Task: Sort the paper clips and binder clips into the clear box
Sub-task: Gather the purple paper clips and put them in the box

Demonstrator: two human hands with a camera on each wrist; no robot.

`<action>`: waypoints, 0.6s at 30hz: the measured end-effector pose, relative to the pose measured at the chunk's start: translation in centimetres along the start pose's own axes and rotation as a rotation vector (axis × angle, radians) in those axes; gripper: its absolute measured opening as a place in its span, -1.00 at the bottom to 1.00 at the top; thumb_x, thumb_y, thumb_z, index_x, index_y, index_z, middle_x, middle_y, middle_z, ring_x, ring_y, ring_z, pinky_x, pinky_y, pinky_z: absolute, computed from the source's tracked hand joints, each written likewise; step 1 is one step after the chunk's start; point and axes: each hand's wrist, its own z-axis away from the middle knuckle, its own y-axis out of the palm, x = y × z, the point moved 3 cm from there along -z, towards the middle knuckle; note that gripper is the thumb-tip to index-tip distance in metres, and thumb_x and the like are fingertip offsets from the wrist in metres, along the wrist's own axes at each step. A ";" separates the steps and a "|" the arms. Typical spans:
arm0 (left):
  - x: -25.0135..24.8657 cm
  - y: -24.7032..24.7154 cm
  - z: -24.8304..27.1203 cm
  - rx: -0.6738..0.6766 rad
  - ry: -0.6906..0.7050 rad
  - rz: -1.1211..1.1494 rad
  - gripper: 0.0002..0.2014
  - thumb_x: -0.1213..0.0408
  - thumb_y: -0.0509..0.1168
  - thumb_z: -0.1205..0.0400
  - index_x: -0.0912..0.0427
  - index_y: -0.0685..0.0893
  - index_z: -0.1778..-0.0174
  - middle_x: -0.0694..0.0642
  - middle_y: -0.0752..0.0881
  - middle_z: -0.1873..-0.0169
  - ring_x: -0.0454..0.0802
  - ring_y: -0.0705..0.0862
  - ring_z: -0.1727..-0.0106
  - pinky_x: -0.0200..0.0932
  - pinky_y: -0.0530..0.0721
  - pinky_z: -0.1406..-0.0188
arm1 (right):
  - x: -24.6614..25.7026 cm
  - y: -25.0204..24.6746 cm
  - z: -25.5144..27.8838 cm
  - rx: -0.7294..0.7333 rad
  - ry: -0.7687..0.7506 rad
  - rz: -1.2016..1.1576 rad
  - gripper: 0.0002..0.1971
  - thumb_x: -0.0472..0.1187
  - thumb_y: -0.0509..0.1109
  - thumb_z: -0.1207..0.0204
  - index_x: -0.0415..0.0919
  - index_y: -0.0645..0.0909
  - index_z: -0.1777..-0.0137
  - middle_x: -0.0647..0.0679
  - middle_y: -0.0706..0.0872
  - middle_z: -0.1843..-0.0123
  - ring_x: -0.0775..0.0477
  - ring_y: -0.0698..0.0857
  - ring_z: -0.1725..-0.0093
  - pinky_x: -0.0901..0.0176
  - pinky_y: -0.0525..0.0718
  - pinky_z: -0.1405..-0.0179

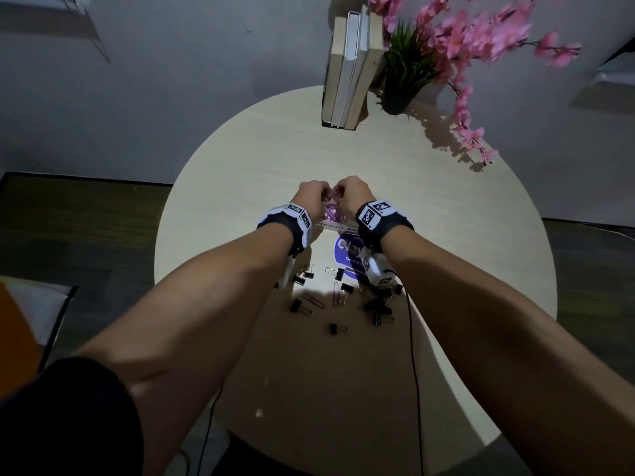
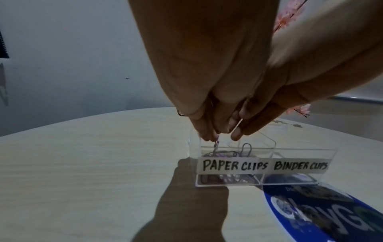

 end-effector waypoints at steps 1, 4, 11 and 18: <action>0.1 -0.2 0.3 0.002 0.015 0.020 -0.72 0.68 0.18 -0.49 0.46 0.70 -0.02 0.45 0.77 -0.01 0.32 0.72 -0.07 0.12 0.70 -0.18 | -0.1 -0.2 0.5 -0.006 -0.025 -0.010 -0.76 -0.51 0.24 -0.51 -0.40 0.72 -0.03 -0.38 0.78 -0.08 -0.33 0.71 -0.08 0.06 0.62 0.00; 0.5 -0.5 2.4 0.002 0.058 0.071 -0.75 0.67 0.21 -0.51 0.40 0.71 0.01 0.35 0.77 0.04 0.19 0.71 0.04 -0.06 0.70 -0.06 | -0.7 -0.7 3.5 -0.047 -0.119 -0.044 -0.79 -0.49 0.24 -0.51 -0.35 0.71 0.03 -0.31 0.80 0.01 -0.20 0.72 0.06 0.24 0.52 0.09; 3.6 4.9 10.7 0.308 0.139 -0.283 -0.79 0.49 0.37 -0.47 0.28 0.74 0.00 0.29 0.73 0.04 0.15 0.67 0.03 -0.04 0.67 -0.06 | -5.3 5.1 12.1 0.275 -0.308 0.441 -0.81 -0.32 0.40 -0.41 -0.15 0.71 0.00 -0.17 0.70 -0.07 -0.25 0.60 -0.15 -0.11 0.53 -0.16; 5.2 8.4 13.7 0.262 0.218 -0.471 -0.85 0.47 0.36 -0.50 0.33 0.72 0.04 0.29 0.61 -0.05 0.23 0.57 -0.14 0.10 0.66 -0.08 | -7.5 8.2 14.1 0.192 -0.481 0.710 -0.78 -0.31 0.40 -0.45 -0.09 0.65 -0.08 -0.09 0.61 -0.10 -0.21 0.46 -0.19 -0.23 0.39 -0.14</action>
